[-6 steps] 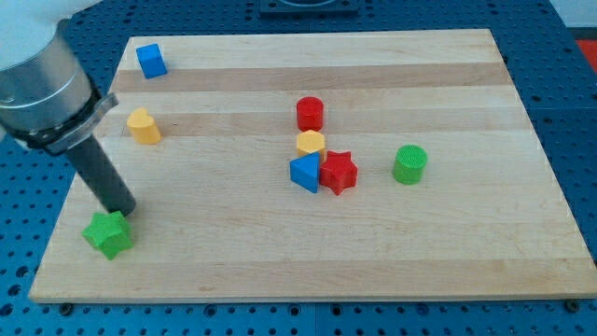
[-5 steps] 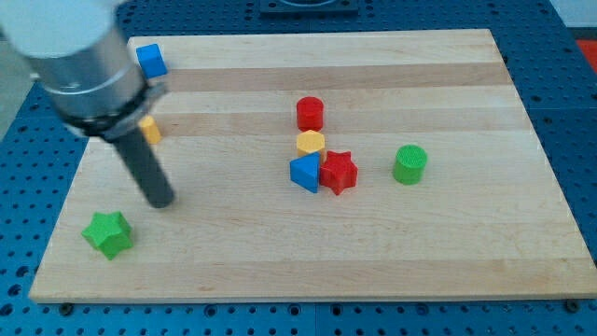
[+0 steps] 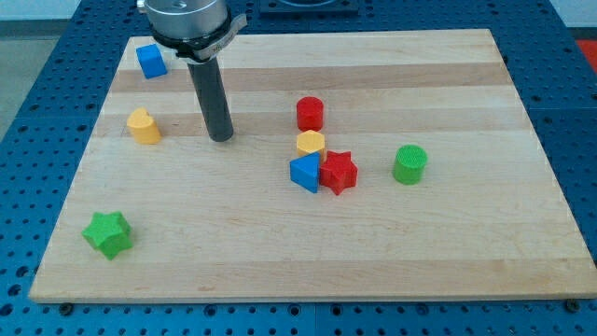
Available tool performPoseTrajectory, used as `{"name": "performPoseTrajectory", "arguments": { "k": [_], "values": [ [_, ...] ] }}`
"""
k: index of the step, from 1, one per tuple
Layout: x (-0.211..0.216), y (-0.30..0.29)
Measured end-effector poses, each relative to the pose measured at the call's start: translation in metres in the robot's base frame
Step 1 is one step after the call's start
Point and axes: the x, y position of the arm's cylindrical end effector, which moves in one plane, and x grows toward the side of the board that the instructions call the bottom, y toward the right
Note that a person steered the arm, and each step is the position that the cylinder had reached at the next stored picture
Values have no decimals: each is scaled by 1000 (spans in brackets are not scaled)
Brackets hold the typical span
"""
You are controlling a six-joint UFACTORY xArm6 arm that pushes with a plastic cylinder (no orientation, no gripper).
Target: Push the yellow heart to the top left of the yellow hexagon
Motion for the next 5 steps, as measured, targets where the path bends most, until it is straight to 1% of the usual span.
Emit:
{"name": "performPoseTrajectory", "arguments": {
  "k": [1, 4, 5],
  "values": [
    [-33, 32],
    [-41, 48],
    [-49, 87]
  ]
}}
